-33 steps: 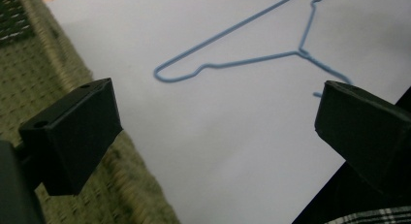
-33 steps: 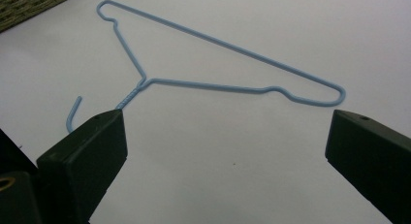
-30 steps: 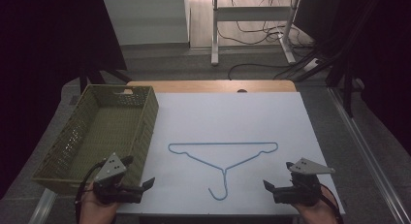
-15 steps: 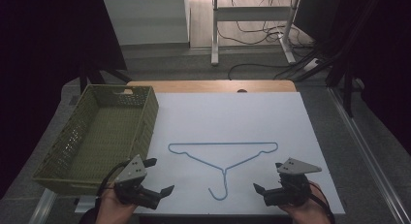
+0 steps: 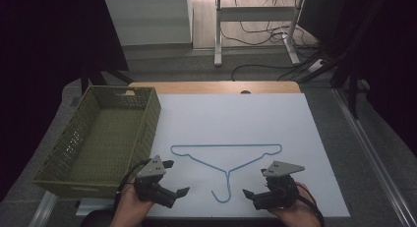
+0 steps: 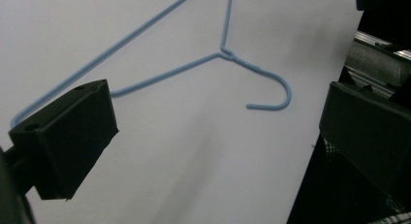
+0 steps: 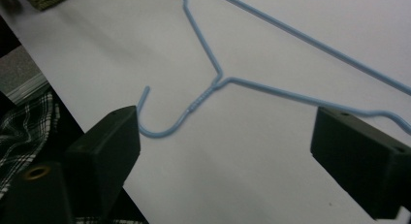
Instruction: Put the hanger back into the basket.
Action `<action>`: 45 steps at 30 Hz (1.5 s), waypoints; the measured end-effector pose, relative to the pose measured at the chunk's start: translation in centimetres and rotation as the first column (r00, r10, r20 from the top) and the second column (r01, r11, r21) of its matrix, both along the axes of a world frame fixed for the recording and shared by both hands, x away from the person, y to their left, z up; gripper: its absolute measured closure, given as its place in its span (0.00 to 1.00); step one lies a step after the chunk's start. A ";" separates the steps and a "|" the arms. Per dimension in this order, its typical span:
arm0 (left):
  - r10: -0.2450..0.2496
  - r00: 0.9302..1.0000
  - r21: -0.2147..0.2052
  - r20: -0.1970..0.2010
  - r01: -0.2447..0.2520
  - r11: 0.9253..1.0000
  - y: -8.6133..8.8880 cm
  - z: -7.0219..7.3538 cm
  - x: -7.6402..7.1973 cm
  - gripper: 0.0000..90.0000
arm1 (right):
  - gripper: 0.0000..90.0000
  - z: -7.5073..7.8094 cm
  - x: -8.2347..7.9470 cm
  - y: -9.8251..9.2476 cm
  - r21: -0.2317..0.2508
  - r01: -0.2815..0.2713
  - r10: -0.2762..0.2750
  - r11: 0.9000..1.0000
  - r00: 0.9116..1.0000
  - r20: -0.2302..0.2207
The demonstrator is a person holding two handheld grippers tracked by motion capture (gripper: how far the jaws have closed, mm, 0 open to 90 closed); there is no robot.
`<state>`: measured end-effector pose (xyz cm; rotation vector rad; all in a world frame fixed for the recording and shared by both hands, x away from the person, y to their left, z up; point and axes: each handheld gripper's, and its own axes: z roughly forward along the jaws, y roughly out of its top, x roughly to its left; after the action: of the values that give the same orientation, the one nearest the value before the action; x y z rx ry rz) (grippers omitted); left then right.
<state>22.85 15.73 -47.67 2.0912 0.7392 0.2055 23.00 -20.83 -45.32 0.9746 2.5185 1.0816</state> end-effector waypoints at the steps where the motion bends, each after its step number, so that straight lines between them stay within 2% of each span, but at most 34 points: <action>1: 0.001 1.000 0.001 -0.003 -0.001 1.000 0.0 -0.2 0.2 0.00 | 0.17 0.0 0.0 0.3 -0.004 -0.006 0.006 1.000 1.000 0.002; 6: -0.006 0.999 0.000 -0.035 0.006 1.000 -0.4 -1.2 1.4 0.00 | 0.31 -0.6 0.2 1.6 -0.014 -0.046 0.046 0.999 0.999 -0.012; 11: -0.004 1.000 -0.005 -0.019 0.004 1.000 -0.8 -1.5 2.5 0.00 | 0.39 -1.0 0.2 2.7 -0.025 -0.070 0.070 0.997 0.997 -0.012; 15: 0.012 1.000 -0.005 -0.020 -0.012 1.000 -1.1 -1.9 3.8 0.00 | 0.51 -1.6 0.3 3.9 -0.025 -0.099 0.098 0.995 0.995 -0.029; 17: 0.022 1.000 0.006 -0.018 -0.022 1.000 -1.2 -2.0 4.2 0.00 | 0.59 -2.2 0.3 4.7 -0.028 -0.124 0.122 0.992 0.991 -0.052; 19: 0.025 1.000 0.021 -0.014 -0.025 0.999 -1.5 -2.1 4.6 0.00 | 0.61 -2.4 0.3 5.0 -0.031 -0.133 0.131 0.991 0.990 -0.057; 20: 0.029 0.999 0.019 -0.015 -0.029 0.999 -1.6 -2.1 4.8 0.00 | 0.67 -2.9 0.2 5.7 -0.039 -0.152 0.149 0.988 0.986 -0.070; 21: 0.029 0.999 0.019 -0.015 -0.029 0.999 -1.6 -2.1 4.8 0.00 | 0.67 -2.9 0.2 5.7 -0.039 -0.152 0.149 0.988 0.986 -0.070; 22: 0.031 0.999 0.020 -0.012 -0.031 0.999 -1.8 -2.2 5.2 0.00 | 0.71 -3.4 0.2 6.3 -0.050 -0.168 0.164 0.985 0.984 -0.074; 25: 0.030 0.999 0.023 -0.010 -0.030 0.999 -1.9 -2.3 5.5 0.00 | 0.75 -3.8 0.1 6.9 -0.050 -0.184 0.179 0.982 0.980 -0.083; 29: 0.027 1.000 0.038 -0.015 -0.026 0.999 -2.2 -2.6 5.9 0.00 | 0.82 -4.9 0.1 8.1 -0.074 -0.216 0.208 0.974 0.973 -0.097; 33: 0.013 1.000 0.064 -0.014 -0.012 0.998 -2.4 -2.7 5.8 0.00 | 0.85 -6.0 -0.2 8.7 -0.095 -0.231 0.221 0.968 0.969 -0.106; 35: 0.012 1.000 0.063 -0.015 -0.011 0.998 -2.5 -2.8 5.8 0.00 | 0.86 -6.4 -0.3 8.9 -0.105 -0.240 0.229 0.965 0.967 -0.110; 37: 0.010 1.000 0.068 -0.016 -0.009 0.998 -2.6 -2.8 5.8 0.00 | 0.87 -6.6 -0.4 9.0 -0.120 -0.241 0.229 0.963 0.968 -0.105; 41: 0.005 1.000 0.075 -0.016 -0.004 0.997 -2.7 -3.0 5.8 0.00 | 0.93 -6.7 -0.3 8.9 -0.125 -0.235 0.224 0.964 0.970 -0.094; 45: 0.002 1.000 0.078 -0.028 0.000 0.997 -2.8 -3.0 5.8 0.00 | 0.96 -6.7 -0.3 8.9 -0.124 -0.240 0.229 0.963 0.969 -0.095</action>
<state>28.69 12.91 -50.67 2.1714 0.7603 0.2084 22.74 -11.95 -52.06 0.7105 2.7865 0.9335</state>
